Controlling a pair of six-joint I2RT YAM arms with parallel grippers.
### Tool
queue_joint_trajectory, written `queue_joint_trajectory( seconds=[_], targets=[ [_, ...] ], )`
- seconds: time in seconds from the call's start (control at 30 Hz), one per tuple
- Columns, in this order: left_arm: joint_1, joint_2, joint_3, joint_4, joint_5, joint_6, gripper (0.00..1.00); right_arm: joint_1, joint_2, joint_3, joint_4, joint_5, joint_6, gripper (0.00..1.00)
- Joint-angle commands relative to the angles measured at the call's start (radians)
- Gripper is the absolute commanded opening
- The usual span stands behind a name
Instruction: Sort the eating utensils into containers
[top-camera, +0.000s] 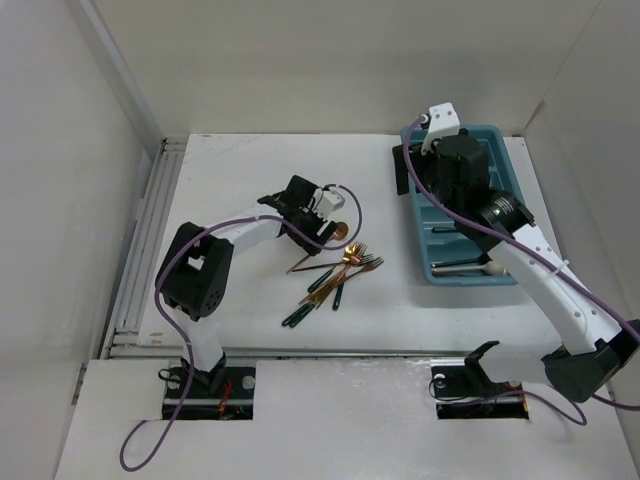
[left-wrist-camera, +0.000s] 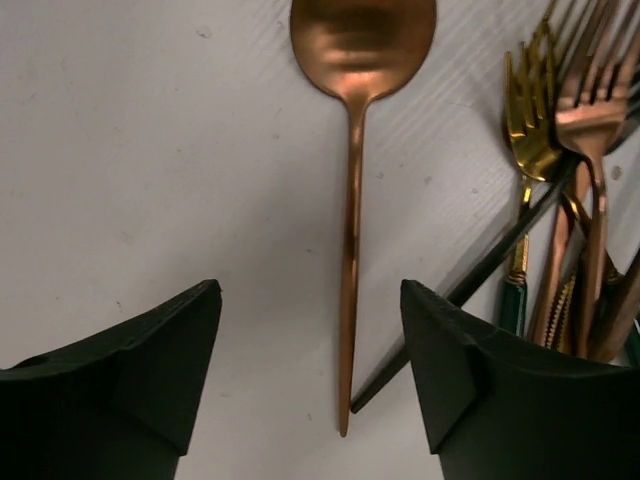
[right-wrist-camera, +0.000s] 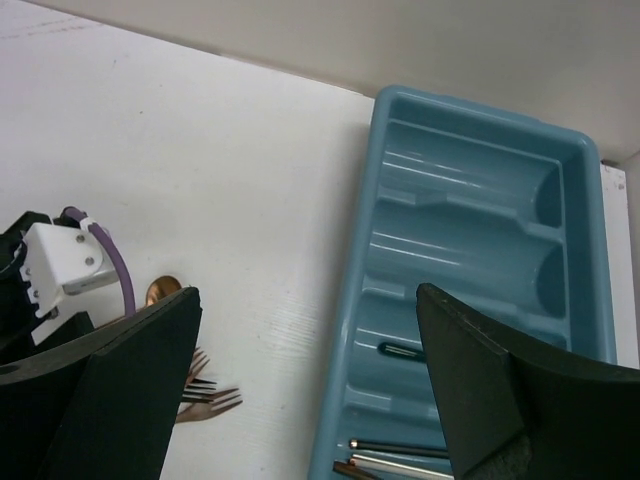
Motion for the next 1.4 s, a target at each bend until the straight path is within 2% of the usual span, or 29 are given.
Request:
queue_joint_trajectory(
  seconds=[0.0, 0.1, 0.3, 0.33, 0.37, 0.43, 0.47, 0.57, 0.67, 0.83, 0.87, 0.93, 0.97, 1.07, 1.17, 1.2, 1.23, 1.37],
  targets=[
    [0.005, 0.041, -0.011, 0.030, -0.067, 0.018, 0.67, -0.008, -0.034, 0.042, -0.015, 0.045, 0.039, 0.93],
    [0.005, 0.115, 0.011, 0.002, -0.124, 0.018, 0.61, -0.008, -0.059, 0.032, -0.025, 0.068, 0.039, 0.93],
    [-0.021, 0.157, 0.041, 0.045, -0.124, 0.037, 0.50, -0.008, -0.091, 0.023, -0.053, 0.101, 0.039, 0.93],
    [-0.036, 0.157, 0.041, 0.045, -0.124, 0.037, 0.44, -0.008, -0.091, 0.023, -0.062, 0.111, 0.039, 0.92],
    [-0.036, 0.157, 0.041, 0.036, -0.124, 0.037, 0.28, -0.008, -0.091, 0.023, -0.062, 0.122, 0.039, 0.92],
    [-0.046, 0.169, 0.041, 0.036, -0.148, 0.008, 0.03, -0.008, -0.102, 0.023, -0.062, 0.133, 0.039, 0.92],
    [-0.046, 0.180, 0.050, 0.036, -0.149, 0.008, 0.00, -0.008, -0.112, 0.023, -0.071, 0.142, 0.039, 0.90],
    [-0.037, 0.180, 0.064, 0.027, -0.159, -0.002, 0.00, -0.008, -0.123, 0.023, -0.071, 0.153, 0.039, 0.89],
    [-0.017, 0.135, 0.147, 0.017, -0.136, -0.031, 0.00, -0.008, -0.134, 0.014, -0.071, 0.162, 0.039, 0.85],
    [-0.026, 0.098, 0.433, -0.078, -0.077, -0.054, 0.00, -0.017, -0.177, 0.014, -0.062, 0.203, 0.008, 0.80],
    [-0.058, 0.098, 0.543, -0.114, -0.077, -0.064, 0.00, -0.018, -0.194, 0.014, -0.062, 0.216, 0.008, 0.80],
    [-0.098, 0.098, 0.628, -0.127, -0.041, -0.065, 0.00, -0.018, -0.218, 0.023, -0.062, 0.265, -0.003, 0.79],
    [-0.151, 0.098, 0.676, -0.127, -0.041, -0.065, 0.00, -0.018, -0.247, 0.023, -0.062, 0.282, -0.013, 0.79],
    [-0.239, 0.117, 0.718, -0.093, -0.005, -0.043, 0.00, -0.018, -0.299, 0.035, -0.088, 0.363, -0.023, 0.78],
    [-0.340, 0.199, 0.796, -0.029, 0.037, -0.078, 0.00, -0.018, -0.382, 0.035, -0.099, 0.435, -0.050, 0.78],
    [-0.387, 0.270, 0.832, -0.007, 0.051, -0.092, 0.00, -0.018, -0.422, 0.035, -0.111, 0.449, -0.050, 0.78],
    [-0.406, 0.305, 0.916, 0.010, 0.051, -0.104, 0.00, -0.018, -0.440, 0.035, -0.120, 0.458, -0.065, 0.78],
    [-0.493, 0.448, 1.061, 0.154, 0.074, -0.161, 0.00, -0.018, -0.525, 0.026, -0.199, 0.507, -0.078, 0.78]
  ],
)
